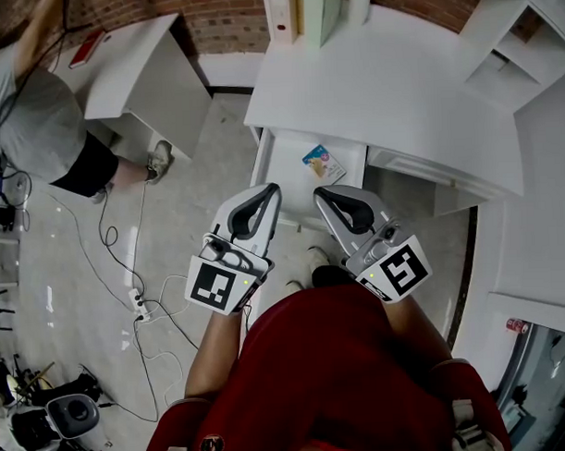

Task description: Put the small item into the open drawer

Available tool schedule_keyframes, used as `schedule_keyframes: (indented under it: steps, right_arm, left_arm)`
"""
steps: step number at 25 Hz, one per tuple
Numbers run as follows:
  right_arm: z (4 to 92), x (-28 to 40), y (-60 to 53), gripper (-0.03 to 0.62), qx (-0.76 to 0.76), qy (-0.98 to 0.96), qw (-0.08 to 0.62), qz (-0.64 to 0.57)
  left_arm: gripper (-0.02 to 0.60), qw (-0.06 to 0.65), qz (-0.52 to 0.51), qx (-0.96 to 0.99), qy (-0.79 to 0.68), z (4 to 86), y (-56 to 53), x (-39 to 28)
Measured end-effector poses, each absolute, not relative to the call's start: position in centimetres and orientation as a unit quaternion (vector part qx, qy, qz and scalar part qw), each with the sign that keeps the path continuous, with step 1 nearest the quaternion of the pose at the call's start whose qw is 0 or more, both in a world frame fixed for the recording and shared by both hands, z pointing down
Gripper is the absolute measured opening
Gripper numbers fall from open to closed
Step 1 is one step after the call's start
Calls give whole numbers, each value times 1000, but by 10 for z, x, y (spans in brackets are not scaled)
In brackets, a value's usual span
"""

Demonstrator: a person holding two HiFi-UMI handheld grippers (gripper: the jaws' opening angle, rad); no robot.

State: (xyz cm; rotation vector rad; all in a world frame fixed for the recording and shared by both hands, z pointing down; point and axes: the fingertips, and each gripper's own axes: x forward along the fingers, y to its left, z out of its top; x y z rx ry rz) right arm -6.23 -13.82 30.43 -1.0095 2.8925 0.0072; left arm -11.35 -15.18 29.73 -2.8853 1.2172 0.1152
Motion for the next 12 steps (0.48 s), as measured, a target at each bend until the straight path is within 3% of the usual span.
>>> schedule_keyframes:
  steps: [12]
  right_arm:
    - [312,-73,-146,11,-335,942,23,2]
  left_arm:
    - [8,-1,39,-921,388,302,-159,-128]
